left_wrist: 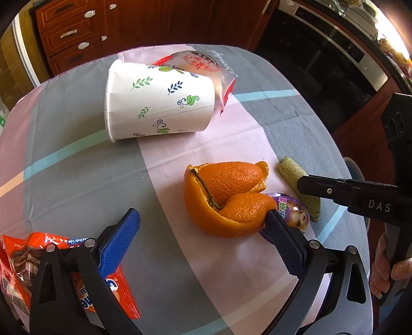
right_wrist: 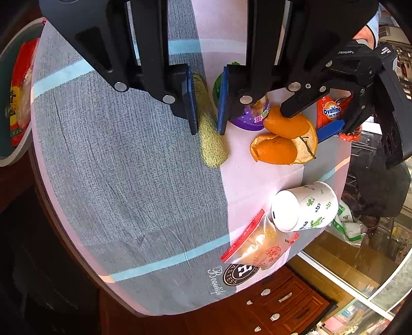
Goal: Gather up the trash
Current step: 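Grasp the orange peel with the left tool while the right tool grasps the green corn husk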
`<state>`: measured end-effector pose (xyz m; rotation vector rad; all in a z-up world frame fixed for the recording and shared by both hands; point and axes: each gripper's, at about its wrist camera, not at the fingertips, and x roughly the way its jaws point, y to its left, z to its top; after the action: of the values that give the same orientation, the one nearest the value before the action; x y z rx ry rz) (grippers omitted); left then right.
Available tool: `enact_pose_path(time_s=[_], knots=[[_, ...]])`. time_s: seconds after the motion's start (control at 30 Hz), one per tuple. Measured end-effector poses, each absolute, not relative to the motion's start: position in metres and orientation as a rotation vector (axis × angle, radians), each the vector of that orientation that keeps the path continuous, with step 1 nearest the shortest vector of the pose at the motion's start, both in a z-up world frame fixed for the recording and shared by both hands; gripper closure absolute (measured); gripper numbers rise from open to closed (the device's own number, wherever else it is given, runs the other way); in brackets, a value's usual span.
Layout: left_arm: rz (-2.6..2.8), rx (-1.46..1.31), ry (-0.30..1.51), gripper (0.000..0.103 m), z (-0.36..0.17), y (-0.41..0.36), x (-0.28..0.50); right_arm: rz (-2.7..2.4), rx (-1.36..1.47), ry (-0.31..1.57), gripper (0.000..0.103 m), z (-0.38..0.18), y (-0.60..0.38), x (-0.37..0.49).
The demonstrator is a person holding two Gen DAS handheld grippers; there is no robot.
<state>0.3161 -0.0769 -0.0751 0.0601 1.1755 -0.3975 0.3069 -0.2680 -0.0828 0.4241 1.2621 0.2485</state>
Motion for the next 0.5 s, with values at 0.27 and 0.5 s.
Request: enact_pose_path(time_s=[0.27,0.5], knots=[[-0.440,0.128,1.116,0.055,-0.071,-0.099,0.315,0.261,0.462,1.247,0.087,-0.085,-0.274,0.304],[-0.380,0.065,1.102,0.068,-0.064,-0.088,0.305,0.271,0.455,1.241,0.093,-0.078,-0.270,0.298]])
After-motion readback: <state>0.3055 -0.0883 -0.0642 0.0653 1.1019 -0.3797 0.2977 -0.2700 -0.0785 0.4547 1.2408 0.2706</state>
